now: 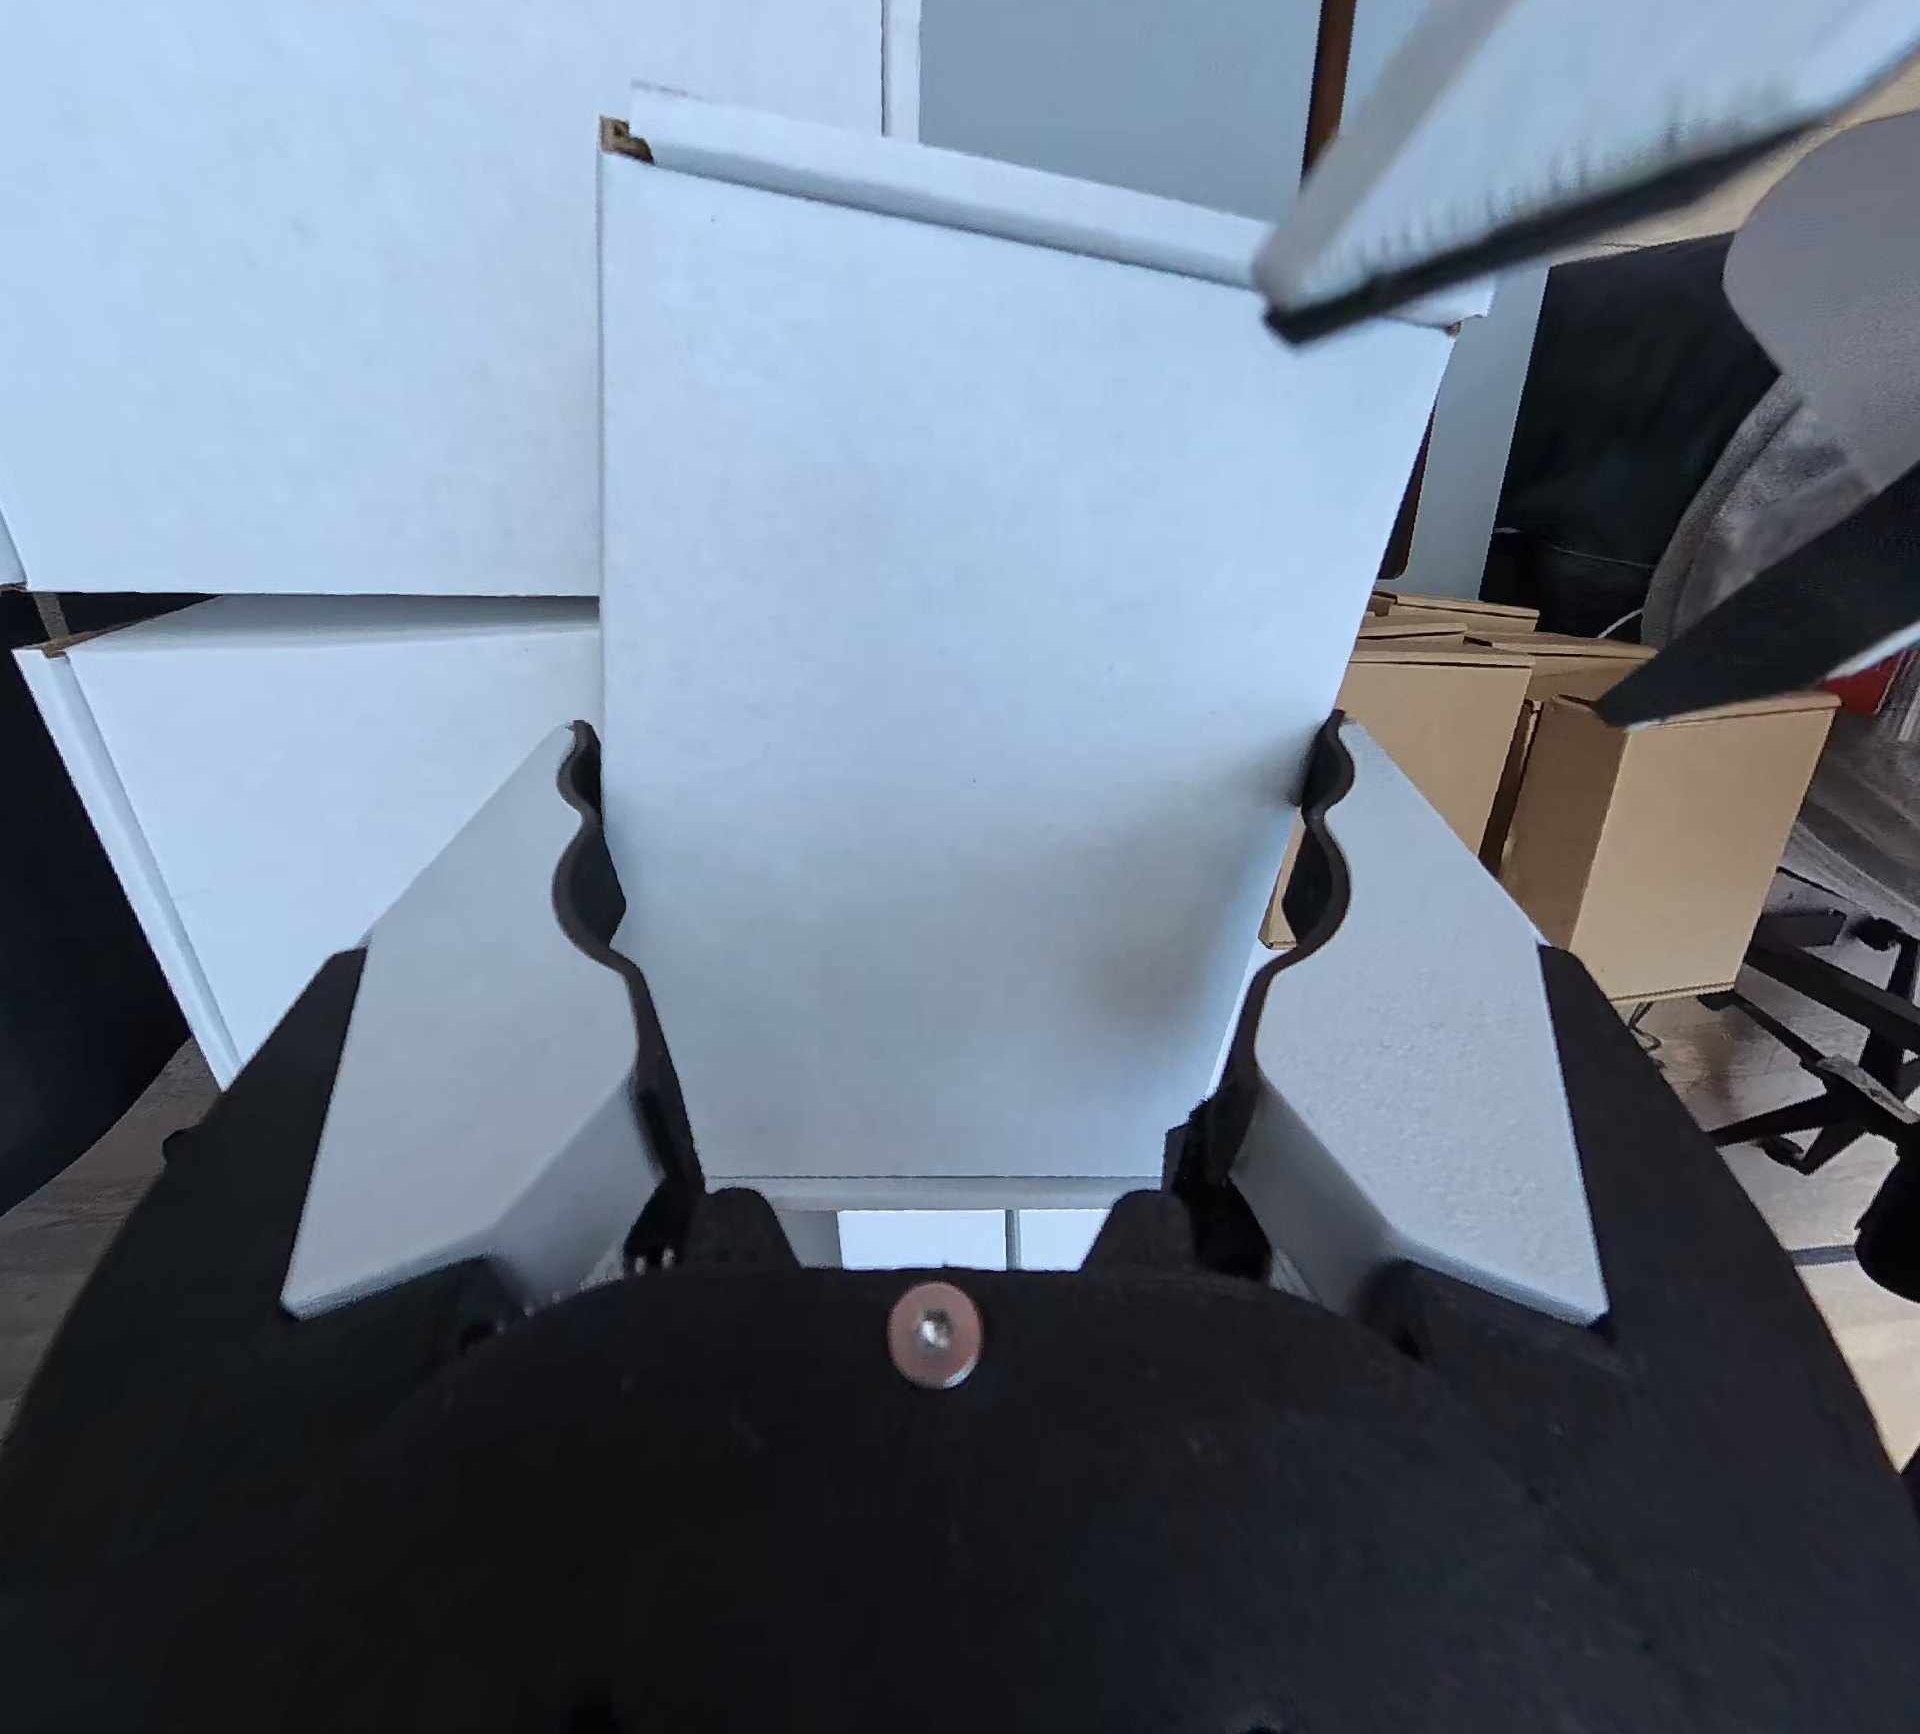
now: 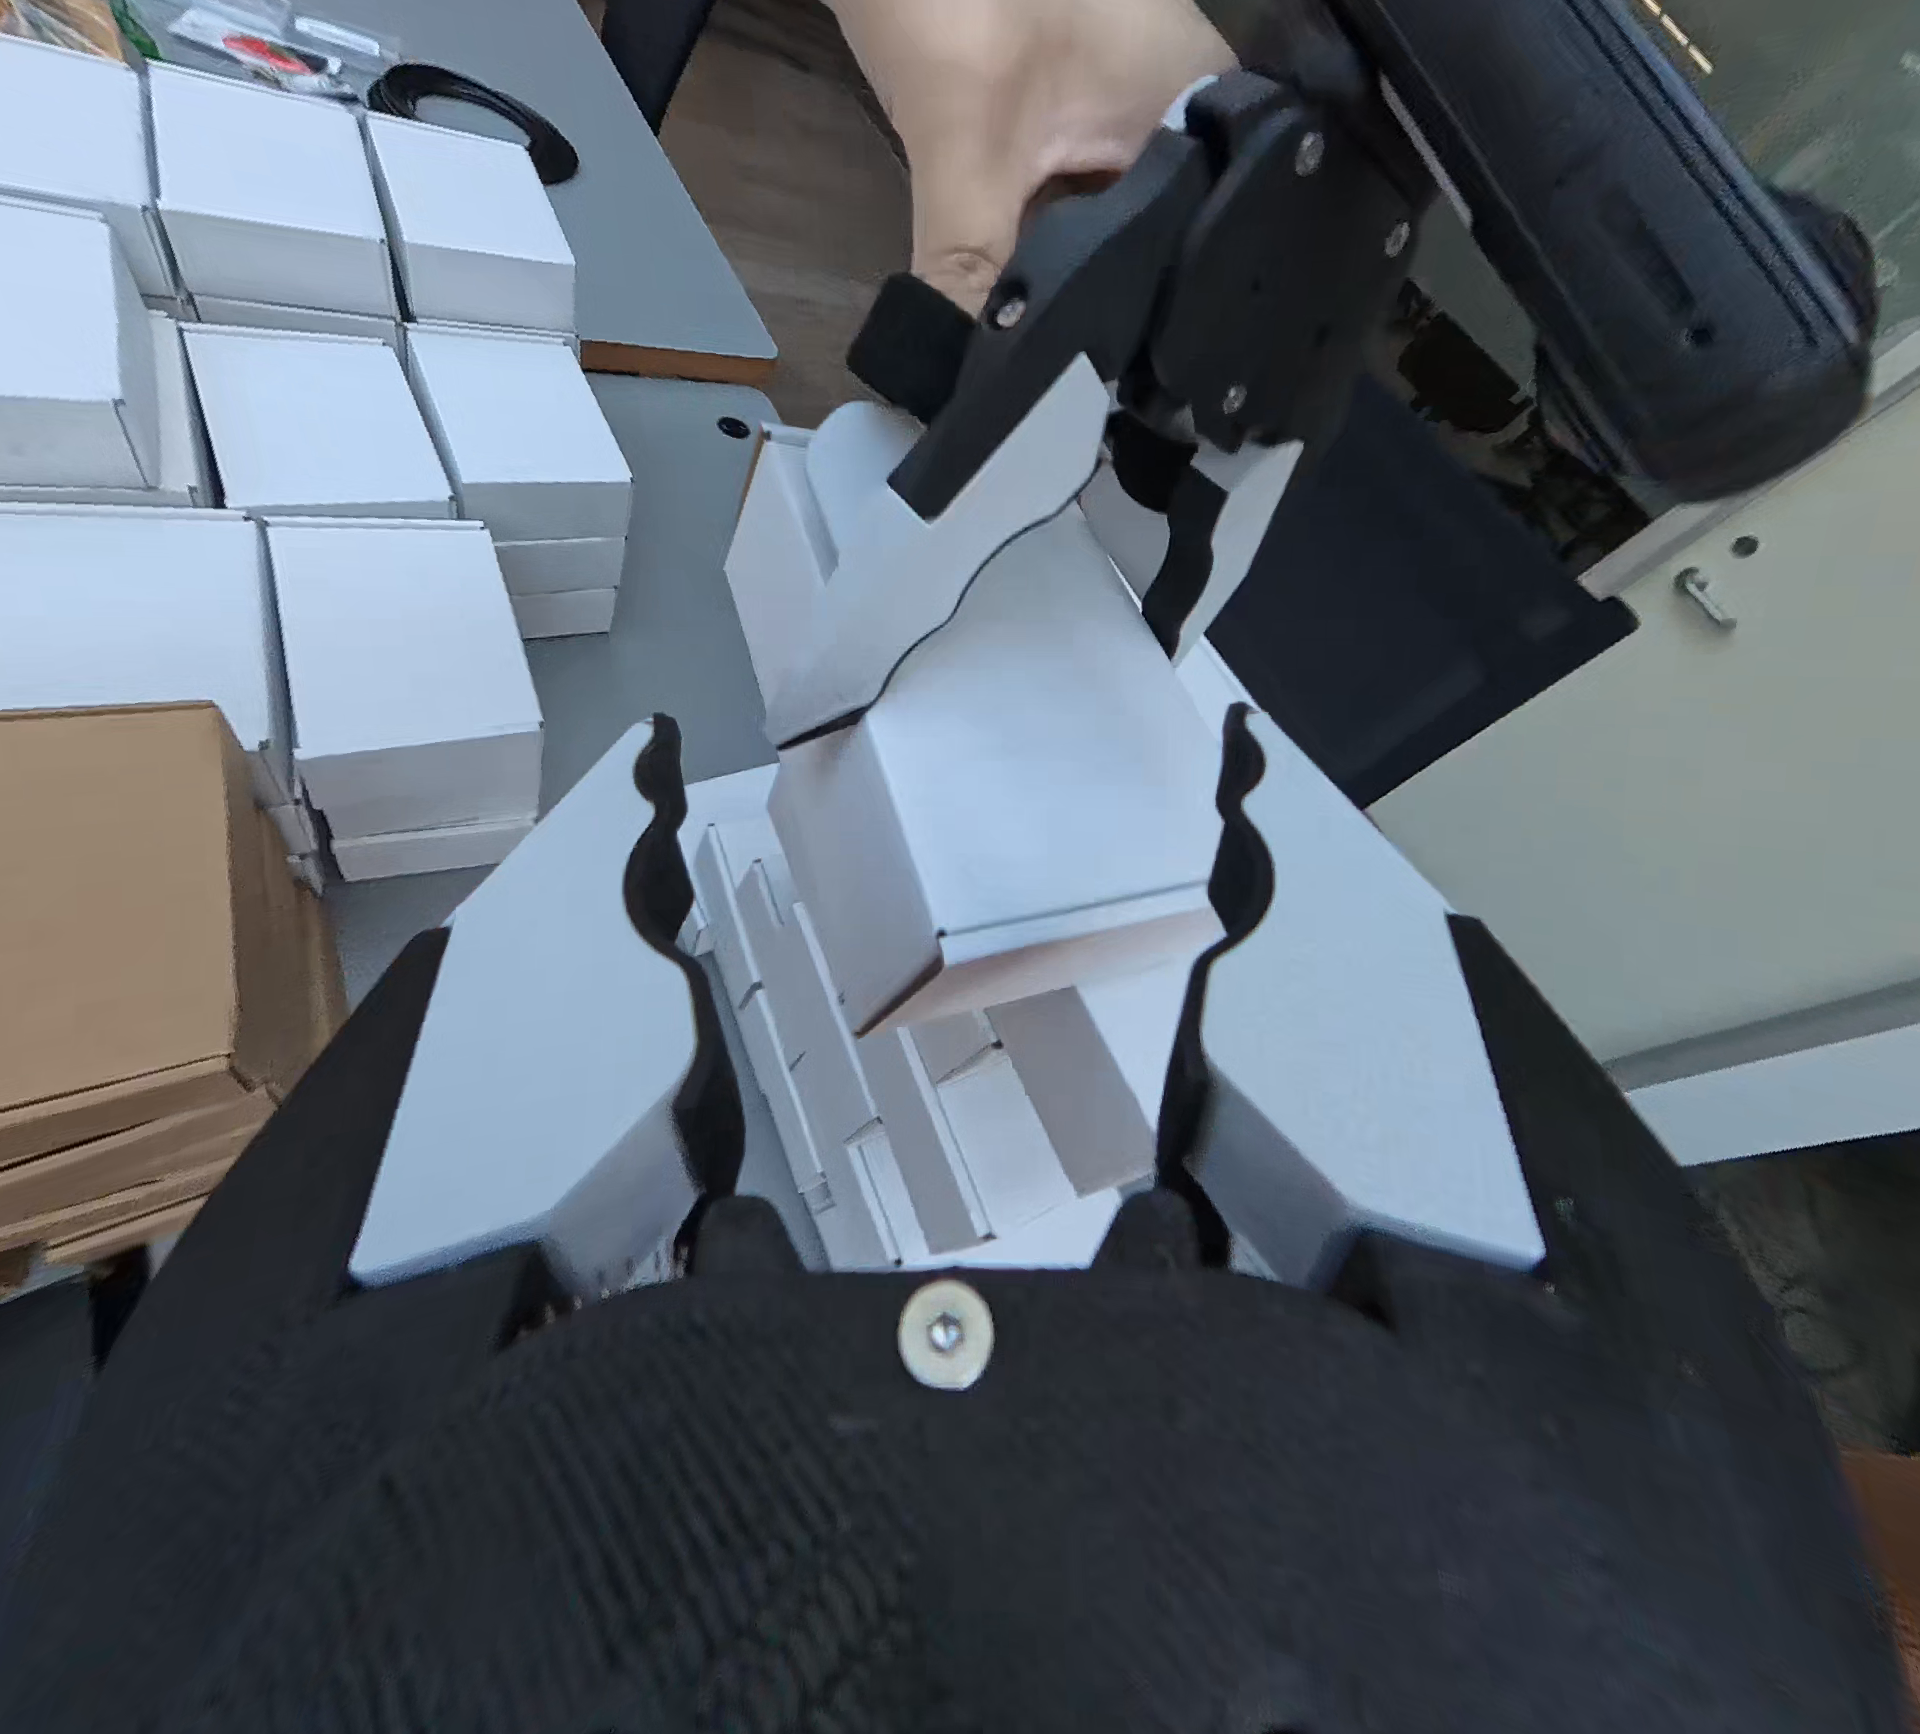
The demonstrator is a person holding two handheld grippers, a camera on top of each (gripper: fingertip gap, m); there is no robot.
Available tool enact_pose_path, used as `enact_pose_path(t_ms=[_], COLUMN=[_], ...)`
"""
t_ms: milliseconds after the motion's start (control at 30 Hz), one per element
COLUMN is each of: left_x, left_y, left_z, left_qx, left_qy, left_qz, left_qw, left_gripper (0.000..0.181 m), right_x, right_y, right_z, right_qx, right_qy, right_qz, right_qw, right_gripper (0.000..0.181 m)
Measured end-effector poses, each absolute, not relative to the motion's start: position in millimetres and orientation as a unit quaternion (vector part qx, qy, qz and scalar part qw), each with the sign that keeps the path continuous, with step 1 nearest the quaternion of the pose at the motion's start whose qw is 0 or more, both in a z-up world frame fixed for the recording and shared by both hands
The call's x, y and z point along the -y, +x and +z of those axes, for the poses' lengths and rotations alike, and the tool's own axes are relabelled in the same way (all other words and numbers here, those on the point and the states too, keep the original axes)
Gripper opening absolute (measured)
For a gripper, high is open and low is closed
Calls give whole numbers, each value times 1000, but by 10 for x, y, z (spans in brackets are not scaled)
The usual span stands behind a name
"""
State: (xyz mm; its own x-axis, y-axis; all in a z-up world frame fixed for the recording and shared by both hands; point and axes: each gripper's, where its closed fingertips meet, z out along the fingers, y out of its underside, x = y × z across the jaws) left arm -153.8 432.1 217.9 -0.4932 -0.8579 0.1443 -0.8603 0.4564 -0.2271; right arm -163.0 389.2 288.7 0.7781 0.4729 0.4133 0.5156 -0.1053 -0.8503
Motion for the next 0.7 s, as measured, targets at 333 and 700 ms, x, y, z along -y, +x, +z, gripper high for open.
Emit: enact_pose_path(t_ms=[333,700], left_x=[-4300,-5565], left_y=[-1465,-1591], left_z=[2239,2749], left_qx=[838,479], left_qy=[511,685], left_qz=[188,515], left_qw=[-29,-190], left_gripper=[135,96], right_x=[-4119,-4123], right_y=[-1499,-1497], right_z=[2470,2473], right_qx=[338,341], right_qy=[-815,-817], right_qz=[-84,-91], right_qw=[464,456], right_gripper=[71,71])
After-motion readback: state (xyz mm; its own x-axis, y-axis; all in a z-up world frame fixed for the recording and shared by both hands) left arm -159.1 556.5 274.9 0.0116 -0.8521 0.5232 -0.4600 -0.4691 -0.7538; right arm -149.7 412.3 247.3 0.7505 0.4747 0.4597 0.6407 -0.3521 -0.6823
